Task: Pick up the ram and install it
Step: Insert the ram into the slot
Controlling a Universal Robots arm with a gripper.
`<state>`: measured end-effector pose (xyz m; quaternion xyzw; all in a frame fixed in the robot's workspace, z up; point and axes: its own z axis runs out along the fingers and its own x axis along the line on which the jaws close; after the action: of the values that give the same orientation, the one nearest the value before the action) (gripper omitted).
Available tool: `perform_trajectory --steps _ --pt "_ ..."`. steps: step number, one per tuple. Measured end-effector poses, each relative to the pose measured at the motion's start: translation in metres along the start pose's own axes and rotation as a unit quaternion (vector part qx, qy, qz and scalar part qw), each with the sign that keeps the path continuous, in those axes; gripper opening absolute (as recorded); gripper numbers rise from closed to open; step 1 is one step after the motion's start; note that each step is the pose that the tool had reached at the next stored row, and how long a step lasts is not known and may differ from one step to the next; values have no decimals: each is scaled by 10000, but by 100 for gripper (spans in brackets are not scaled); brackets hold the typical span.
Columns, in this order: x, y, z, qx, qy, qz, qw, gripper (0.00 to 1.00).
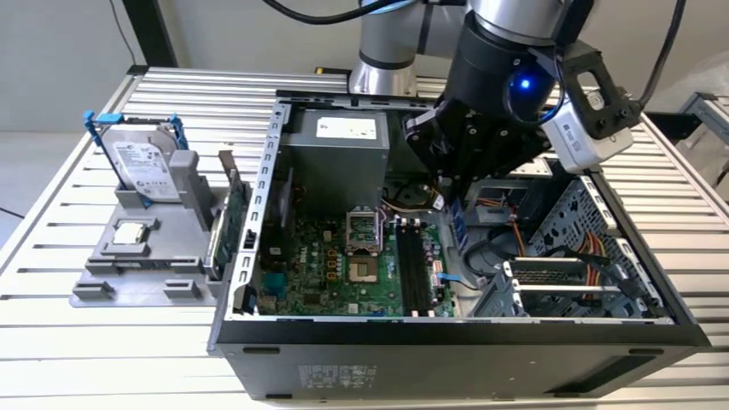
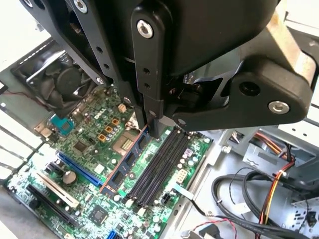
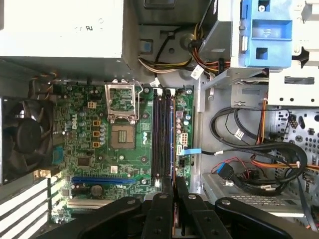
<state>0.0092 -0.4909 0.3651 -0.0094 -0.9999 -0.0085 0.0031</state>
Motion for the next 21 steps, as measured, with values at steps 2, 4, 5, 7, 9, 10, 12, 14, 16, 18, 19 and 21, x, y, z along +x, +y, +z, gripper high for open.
perform_trajectory --steps 2,4,5,7,9,10,12,14,16,18,19,21 --pt "0 -1 14 -3 -2 76 10000 0" --pt "0 -1 15 -1 -2 132 9999 0" --pt "0 -1 15 -1 -3 137 9999 0" --pt "0 -1 16 -2 -3 141 9999 0" --pt "-1 -1 17 -2 -3 143 9999 0" --pt "-1 -1 18 -2 -4 142 9999 0" --pt "-1 0 20 -3 -4 142 9999 0" --pt "-1 0 23 -3 -4 143 9999 0" --pt "-3 1 32 -4 -4 144 9999 0" --pt "-10 3 44 -3 -4 142 9999 0" --pt "-13 4 49 -2 -4 142 9999 0" --pt "-20 5 73 -4 -4 143 9999 0"
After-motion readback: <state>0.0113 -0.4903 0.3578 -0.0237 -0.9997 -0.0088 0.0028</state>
